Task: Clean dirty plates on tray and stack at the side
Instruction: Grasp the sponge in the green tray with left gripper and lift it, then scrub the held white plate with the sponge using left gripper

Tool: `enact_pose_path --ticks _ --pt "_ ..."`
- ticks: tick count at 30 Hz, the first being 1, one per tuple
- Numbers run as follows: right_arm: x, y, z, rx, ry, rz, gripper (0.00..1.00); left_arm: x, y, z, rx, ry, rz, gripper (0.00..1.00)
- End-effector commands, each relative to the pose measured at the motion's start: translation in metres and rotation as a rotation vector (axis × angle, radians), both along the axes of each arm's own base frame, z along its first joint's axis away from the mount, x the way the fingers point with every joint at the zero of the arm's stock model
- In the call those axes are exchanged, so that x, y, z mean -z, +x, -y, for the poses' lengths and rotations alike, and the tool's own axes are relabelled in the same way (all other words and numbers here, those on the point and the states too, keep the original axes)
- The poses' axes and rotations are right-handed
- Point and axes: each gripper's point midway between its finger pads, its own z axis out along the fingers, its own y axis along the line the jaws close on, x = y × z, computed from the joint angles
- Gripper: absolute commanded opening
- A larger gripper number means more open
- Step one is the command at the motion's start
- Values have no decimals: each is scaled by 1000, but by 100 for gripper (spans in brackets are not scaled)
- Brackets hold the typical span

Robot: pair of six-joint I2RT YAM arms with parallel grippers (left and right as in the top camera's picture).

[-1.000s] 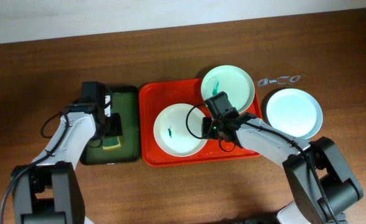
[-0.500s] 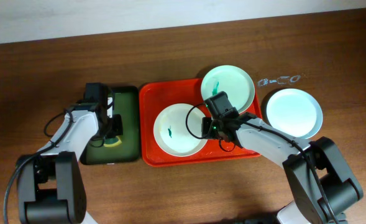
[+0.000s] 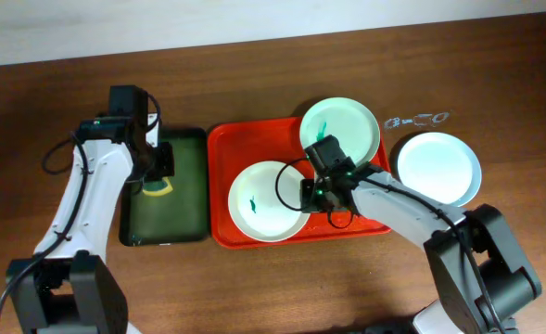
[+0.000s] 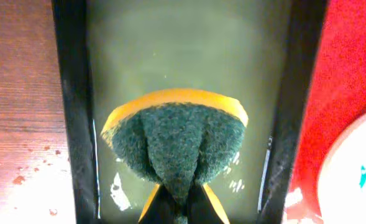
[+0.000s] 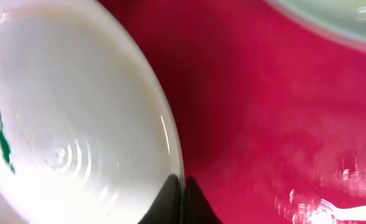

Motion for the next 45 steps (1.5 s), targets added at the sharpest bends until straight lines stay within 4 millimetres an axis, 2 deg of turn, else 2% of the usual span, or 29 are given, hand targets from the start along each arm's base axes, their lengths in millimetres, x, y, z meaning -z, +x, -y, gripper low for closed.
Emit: enact_pose_path --ticks 1,2,5,8,11,12,13,17,21,30,33,36,40,42,45 --pt "-17 7 -8 21 38 -3 18 -23 7 10 73 39 62 0" --pt "-17 9 -7 24 30 7 37 -21 7 18 123 47 58 0" --pt "-18 21 0 -2 -25 74 37 -21 7 27 155 66 62 0" --pt "-12 22 1 -2 -36 68 27 -21 7 27 153 63 61 0" --pt "0 20 2 -3 -49 40 24 -20 6 32 156 37 58 0" --pt "4 21 1 -3 -50 37 17 -20 6 32 155 37 58 0" --pt "5 20 1 -4 -51 33 4 -20 6 32 155 37 58 0" --pt "0 21 -7 -3 0 31 4 -22 13 24 78 55 87 0" --pt "-4 21 -8 168 55 -7 4 -26 26 26 72 54 144 0" --pt "-11 23 -15 131 82 5 4 -20 19 33 121 31 104 0" --pt "-10 24 -14 134 75 8 4 -3 14 58 160 -76 -10 0" --pt "-10 24 -13 135 73 9 4 6 10 112 267 -213 -42 0" --pt "-10 23 -13 135 71 5 4 28 -9 155 306 -212 -99 0" --pt "-10 23 -13 135 71 5 4 41 -12 165 298 -199 -122 0" --pt "-10 22 -13 135 70 3 4 66 -12 166 279 -159 -161 0"
